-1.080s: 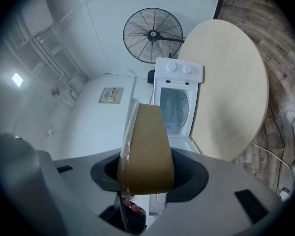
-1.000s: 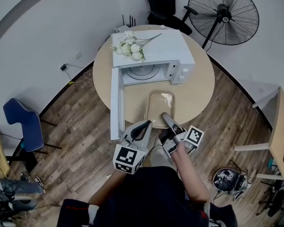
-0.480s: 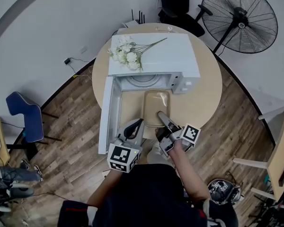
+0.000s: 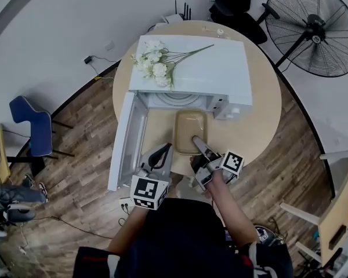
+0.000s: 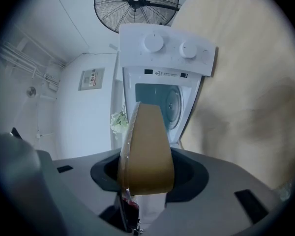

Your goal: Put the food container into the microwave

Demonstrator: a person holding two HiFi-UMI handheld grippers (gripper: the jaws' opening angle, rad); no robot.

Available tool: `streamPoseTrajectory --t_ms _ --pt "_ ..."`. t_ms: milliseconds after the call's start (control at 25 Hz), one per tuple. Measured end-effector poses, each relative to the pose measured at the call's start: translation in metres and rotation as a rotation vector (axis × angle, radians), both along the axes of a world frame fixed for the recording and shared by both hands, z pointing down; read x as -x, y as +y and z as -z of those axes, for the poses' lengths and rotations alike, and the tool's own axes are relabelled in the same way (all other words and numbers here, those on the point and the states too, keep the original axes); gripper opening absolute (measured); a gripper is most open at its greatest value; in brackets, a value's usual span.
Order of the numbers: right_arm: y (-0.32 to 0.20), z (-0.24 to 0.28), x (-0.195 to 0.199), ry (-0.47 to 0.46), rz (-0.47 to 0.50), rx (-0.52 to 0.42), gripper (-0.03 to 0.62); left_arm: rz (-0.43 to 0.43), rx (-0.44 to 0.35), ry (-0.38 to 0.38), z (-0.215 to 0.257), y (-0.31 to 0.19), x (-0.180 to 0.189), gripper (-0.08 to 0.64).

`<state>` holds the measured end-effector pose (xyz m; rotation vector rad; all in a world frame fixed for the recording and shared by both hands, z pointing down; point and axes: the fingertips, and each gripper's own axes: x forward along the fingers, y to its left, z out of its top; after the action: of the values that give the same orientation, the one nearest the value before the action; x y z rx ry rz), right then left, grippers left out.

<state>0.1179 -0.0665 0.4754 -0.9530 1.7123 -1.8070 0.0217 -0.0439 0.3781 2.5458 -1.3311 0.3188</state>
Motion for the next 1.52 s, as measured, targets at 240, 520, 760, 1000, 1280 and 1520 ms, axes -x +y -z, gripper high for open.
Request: streamPoseTrajectory --t_ms 240,520,760,1000,1280,1520 --pt "-0.009 -0.022 0.007 0.005 0.036 0.041 0.196 0.027 0.067 -0.011 -0.028 -0.005 0.004 0.017" --pt "-0.026 -0.053 0.013 0.046 0.039 0.079 0.196 0.008 0.104 -0.022 -0.054 -0.016 0.013 0.017" --pt "-0.051 -0.066 0.022 0.046 0.032 0.076 0.196 -0.003 0.144 -0.037 -0.079 -0.015 0.025 0.017" --pt "-0.081 -0.079 0.029 0.02 -0.004 0.068 0.196 -0.029 0.161 -0.058 -0.096 -0.014 0.031 0.017" --pt "-0.101 -0.091 0.034 0.012 -0.036 0.073 0.196 -0.044 0.162 -0.047 -0.098 -0.019 0.035 0.017" --pt "-0.118 -0.1 0.033 -0.011 -0.09 0.074 0.196 -0.056 0.165 -0.046 -0.103 -0.023 0.035 0.017"
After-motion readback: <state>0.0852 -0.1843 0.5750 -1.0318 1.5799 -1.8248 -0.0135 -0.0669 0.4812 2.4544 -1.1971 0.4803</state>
